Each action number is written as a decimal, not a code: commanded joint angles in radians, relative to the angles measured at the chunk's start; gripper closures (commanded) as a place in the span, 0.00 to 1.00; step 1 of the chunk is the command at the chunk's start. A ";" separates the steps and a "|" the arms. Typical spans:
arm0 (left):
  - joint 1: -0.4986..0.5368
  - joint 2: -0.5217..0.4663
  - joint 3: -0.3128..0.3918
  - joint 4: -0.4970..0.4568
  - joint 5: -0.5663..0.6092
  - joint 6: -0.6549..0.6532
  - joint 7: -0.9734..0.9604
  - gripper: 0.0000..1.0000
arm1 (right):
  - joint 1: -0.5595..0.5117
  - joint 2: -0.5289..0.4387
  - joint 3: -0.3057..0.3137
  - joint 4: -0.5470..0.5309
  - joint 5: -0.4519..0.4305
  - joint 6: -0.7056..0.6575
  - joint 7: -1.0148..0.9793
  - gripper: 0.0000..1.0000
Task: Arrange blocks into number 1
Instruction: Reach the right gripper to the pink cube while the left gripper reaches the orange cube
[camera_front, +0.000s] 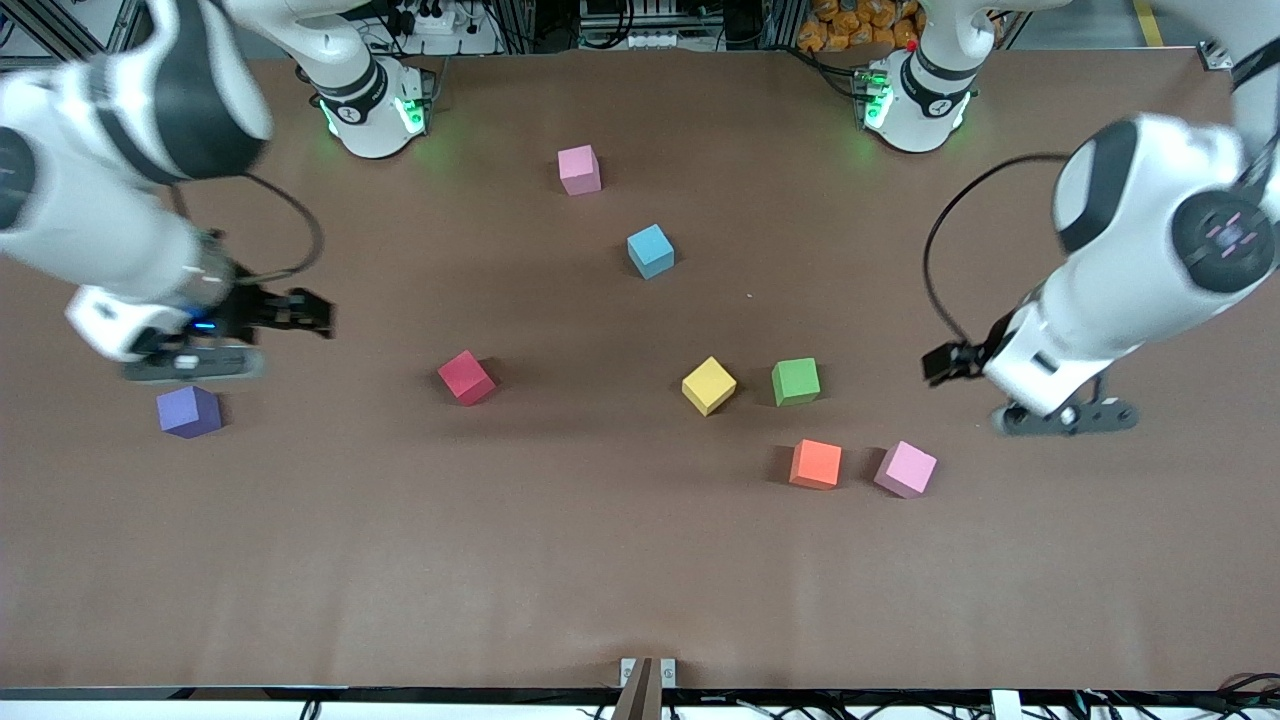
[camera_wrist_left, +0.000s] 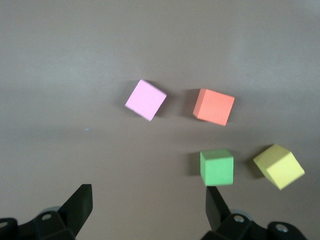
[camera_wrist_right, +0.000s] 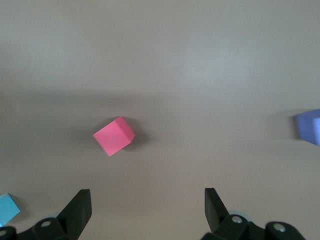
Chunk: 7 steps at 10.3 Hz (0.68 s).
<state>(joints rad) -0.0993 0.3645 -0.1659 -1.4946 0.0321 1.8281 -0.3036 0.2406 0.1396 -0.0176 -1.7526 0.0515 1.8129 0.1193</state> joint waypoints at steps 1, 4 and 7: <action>-0.042 0.085 -0.003 0.019 -0.020 0.080 -0.055 0.00 | 0.052 -0.031 -0.005 -0.169 0.075 0.089 -0.007 0.00; -0.076 0.180 -0.001 0.019 -0.009 0.189 -0.084 0.00 | 0.217 -0.049 -0.005 -0.387 0.088 0.294 -0.009 0.00; -0.097 0.258 -0.001 0.019 0.057 0.247 -0.074 0.00 | 0.359 -0.042 -0.005 -0.524 0.131 0.344 0.002 0.00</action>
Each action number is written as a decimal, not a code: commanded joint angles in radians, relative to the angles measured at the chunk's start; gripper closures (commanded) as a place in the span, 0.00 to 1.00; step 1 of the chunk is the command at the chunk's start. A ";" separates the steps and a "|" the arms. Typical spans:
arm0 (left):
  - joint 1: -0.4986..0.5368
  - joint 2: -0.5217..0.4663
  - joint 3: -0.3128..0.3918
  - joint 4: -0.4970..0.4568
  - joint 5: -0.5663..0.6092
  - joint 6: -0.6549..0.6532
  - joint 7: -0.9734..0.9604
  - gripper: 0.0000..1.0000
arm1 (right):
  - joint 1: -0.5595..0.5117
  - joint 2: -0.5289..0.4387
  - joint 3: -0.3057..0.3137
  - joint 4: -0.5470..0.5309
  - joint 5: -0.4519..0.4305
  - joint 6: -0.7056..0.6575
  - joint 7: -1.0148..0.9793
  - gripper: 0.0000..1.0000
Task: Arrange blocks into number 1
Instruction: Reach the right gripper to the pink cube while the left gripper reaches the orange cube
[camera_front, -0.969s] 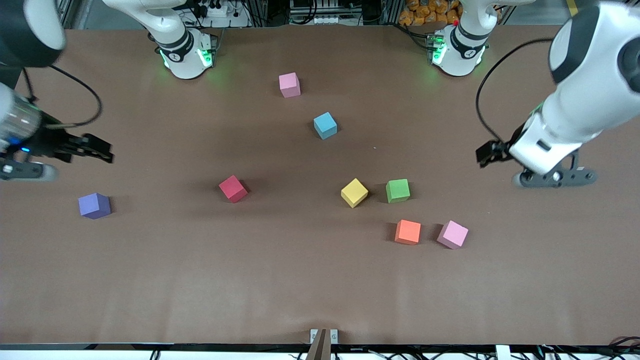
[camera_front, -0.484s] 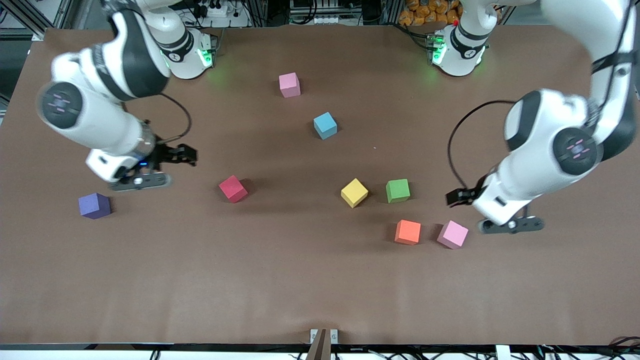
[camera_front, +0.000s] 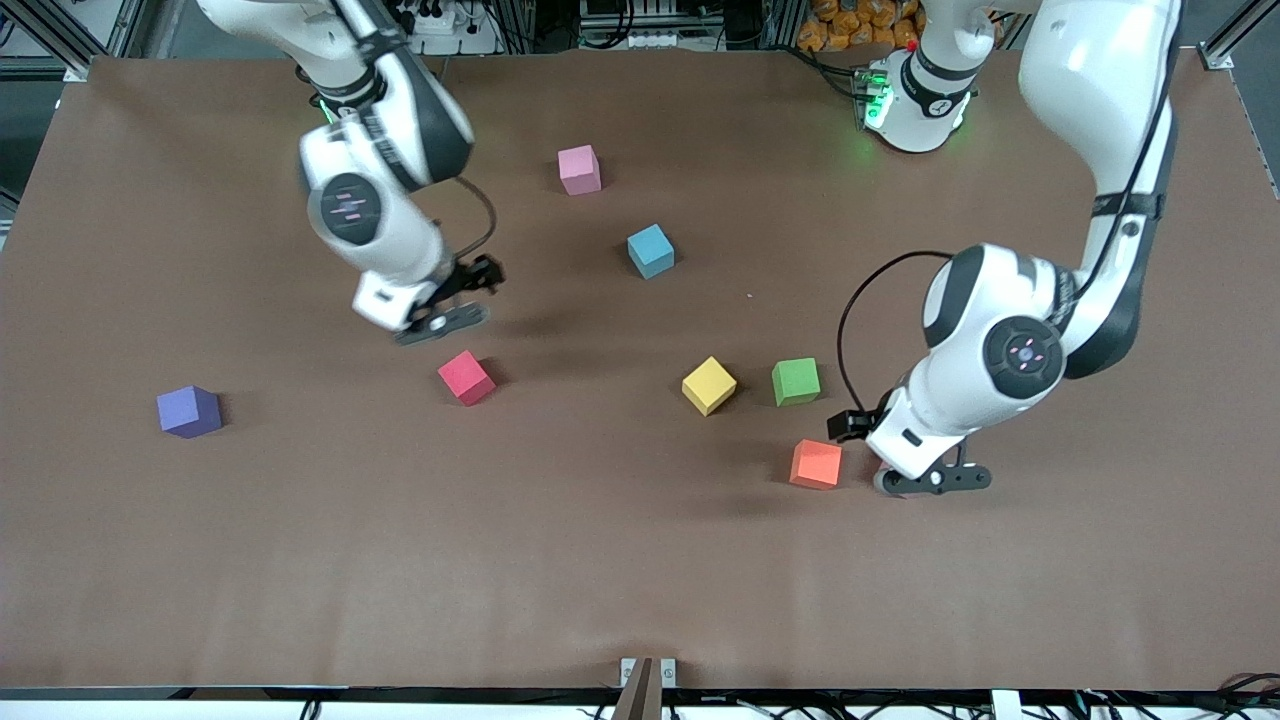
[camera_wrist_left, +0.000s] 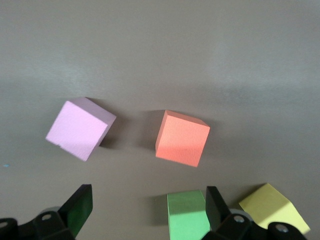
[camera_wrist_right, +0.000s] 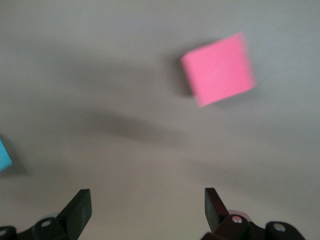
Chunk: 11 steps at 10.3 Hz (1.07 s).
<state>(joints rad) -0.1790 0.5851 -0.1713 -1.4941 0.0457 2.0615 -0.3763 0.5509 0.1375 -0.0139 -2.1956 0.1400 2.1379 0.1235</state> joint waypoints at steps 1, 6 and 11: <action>-0.017 0.054 0.003 0.020 0.052 0.026 0.000 0.00 | 0.093 -0.035 -0.009 -0.110 0.123 0.023 -0.002 0.00; -0.080 0.128 0.004 0.018 0.057 0.120 -0.009 0.00 | 0.337 0.029 -0.008 -0.196 0.355 0.140 -0.002 0.00; -0.079 0.169 0.012 0.020 0.105 0.166 0.004 0.00 | 0.406 0.076 0.020 -0.196 0.407 0.181 -0.002 0.00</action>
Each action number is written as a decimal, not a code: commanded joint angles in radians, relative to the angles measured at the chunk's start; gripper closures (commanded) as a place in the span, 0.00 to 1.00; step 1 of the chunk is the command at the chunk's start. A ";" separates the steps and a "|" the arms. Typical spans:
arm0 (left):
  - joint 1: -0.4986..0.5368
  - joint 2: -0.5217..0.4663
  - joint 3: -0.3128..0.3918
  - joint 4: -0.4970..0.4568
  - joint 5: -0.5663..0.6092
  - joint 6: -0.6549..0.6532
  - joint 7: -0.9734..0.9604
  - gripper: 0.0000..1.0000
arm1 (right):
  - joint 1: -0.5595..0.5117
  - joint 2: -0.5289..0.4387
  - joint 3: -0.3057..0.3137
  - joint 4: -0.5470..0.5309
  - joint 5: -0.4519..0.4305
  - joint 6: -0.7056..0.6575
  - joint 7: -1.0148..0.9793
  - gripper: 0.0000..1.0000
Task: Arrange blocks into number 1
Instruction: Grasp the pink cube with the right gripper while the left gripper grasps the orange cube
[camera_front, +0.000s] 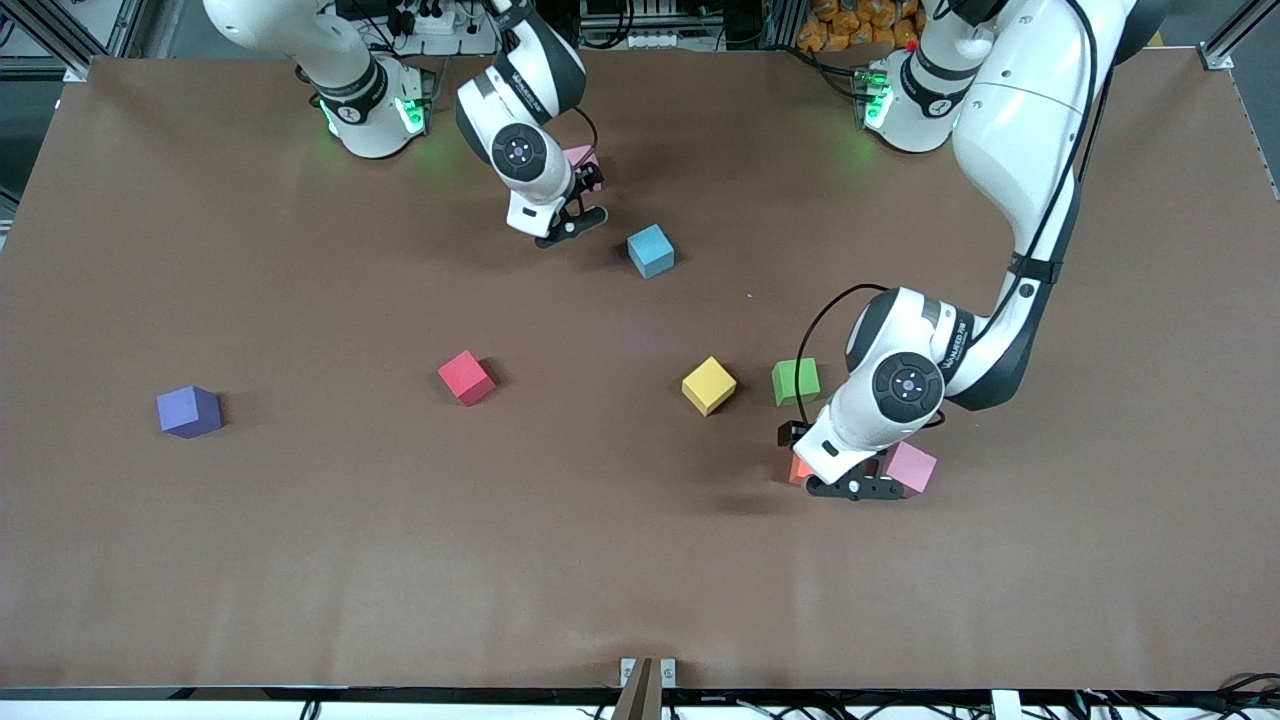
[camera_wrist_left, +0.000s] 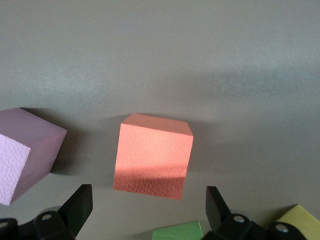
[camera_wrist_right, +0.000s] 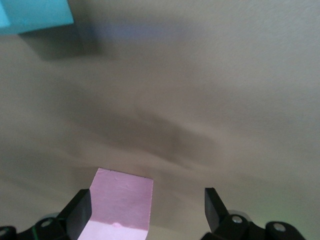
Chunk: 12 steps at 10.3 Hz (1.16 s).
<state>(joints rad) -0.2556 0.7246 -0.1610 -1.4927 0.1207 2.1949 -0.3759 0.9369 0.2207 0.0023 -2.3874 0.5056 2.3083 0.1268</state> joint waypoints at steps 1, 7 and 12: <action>-0.002 0.047 0.003 0.019 0.031 0.063 0.003 0.00 | 0.023 -0.007 0.004 -0.004 0.047 0.011 -0.006 0.00; 0.002 0.084 0.005 0.019 0.054 0.118 0.008 0.00 | 0.039 -0.003 0.008 -0.004 0.091 0.011 -0.006 0.00; -0.001 0.084 0.003 0.018 0.040 0.129 -0.015 1.00 | 0.056 0.019 0.008 -0.006 0.096 0.000 -0.004 0.00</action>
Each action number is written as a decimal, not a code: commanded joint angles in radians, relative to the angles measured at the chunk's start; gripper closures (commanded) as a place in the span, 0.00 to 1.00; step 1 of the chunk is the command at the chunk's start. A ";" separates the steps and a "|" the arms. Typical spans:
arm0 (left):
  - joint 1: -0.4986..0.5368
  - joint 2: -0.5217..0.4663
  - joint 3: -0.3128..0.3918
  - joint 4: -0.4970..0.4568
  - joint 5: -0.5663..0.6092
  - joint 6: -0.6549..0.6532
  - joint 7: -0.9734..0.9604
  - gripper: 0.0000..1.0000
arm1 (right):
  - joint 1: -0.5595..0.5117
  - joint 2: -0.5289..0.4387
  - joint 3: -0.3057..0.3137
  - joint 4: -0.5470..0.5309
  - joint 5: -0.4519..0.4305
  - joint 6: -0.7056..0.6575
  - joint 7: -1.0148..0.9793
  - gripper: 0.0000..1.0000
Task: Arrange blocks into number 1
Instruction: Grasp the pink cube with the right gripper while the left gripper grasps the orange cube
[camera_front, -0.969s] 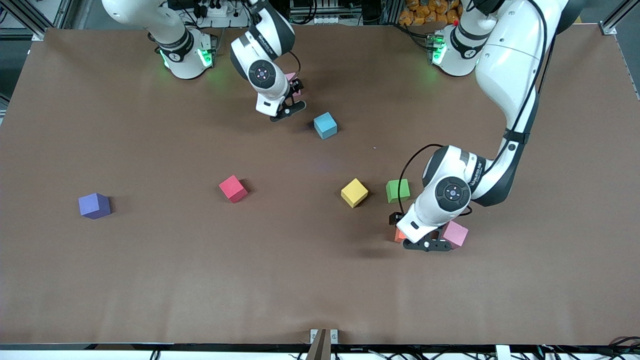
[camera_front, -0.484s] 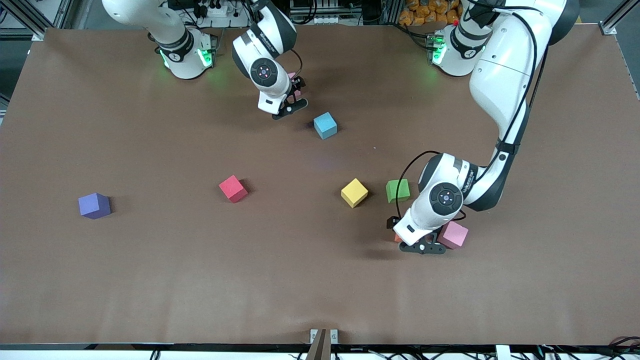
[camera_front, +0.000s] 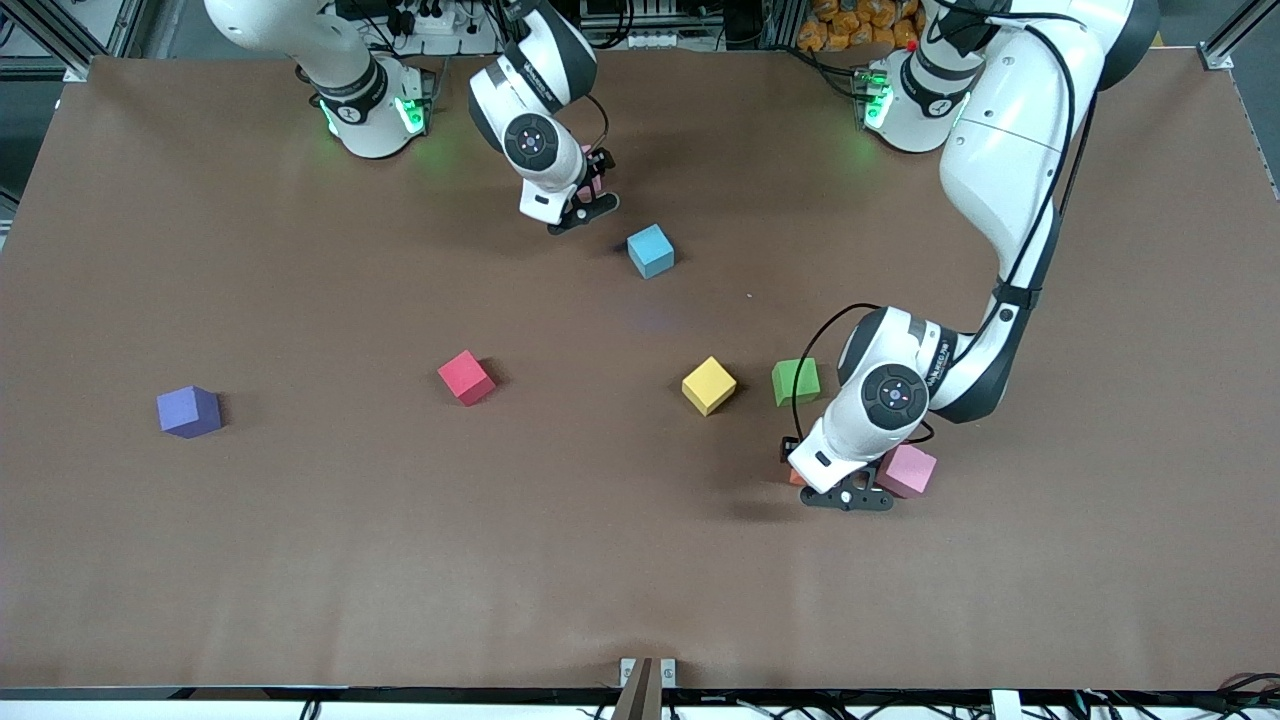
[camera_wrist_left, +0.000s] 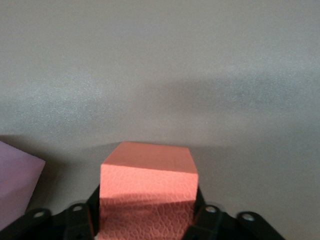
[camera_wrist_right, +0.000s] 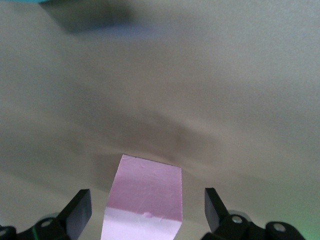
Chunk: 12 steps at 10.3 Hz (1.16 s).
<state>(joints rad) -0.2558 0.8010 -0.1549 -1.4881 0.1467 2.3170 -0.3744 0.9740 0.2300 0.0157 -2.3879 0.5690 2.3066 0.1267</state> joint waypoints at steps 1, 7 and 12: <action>0.001 0.004 -0.003 0.012 0.014 0.007 -0.023 1.00 | 0.018 0.009 -0.005 -0.005 0.032 0.002 0.002 0.00; 0.006 -0.036 -0.003 0.011 0.022 0.001 -0.044 1.00 | 0.040 0.017 0.024 -0.016 0.031 -0.003 0.180 0.00; 0.004 -0.045 -0.003 0.009 0.022 -0.018 -0.046 1.00 | 0.049 0.017 0.026 -0.025 0.029 0.010 0.183 0.21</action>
<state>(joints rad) -0.2525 0.7808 -0.1551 -1.4656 0.1467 2.3165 -0.3923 1.0075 0.2493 0.0436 -2.4019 0.5724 2.3004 0.3031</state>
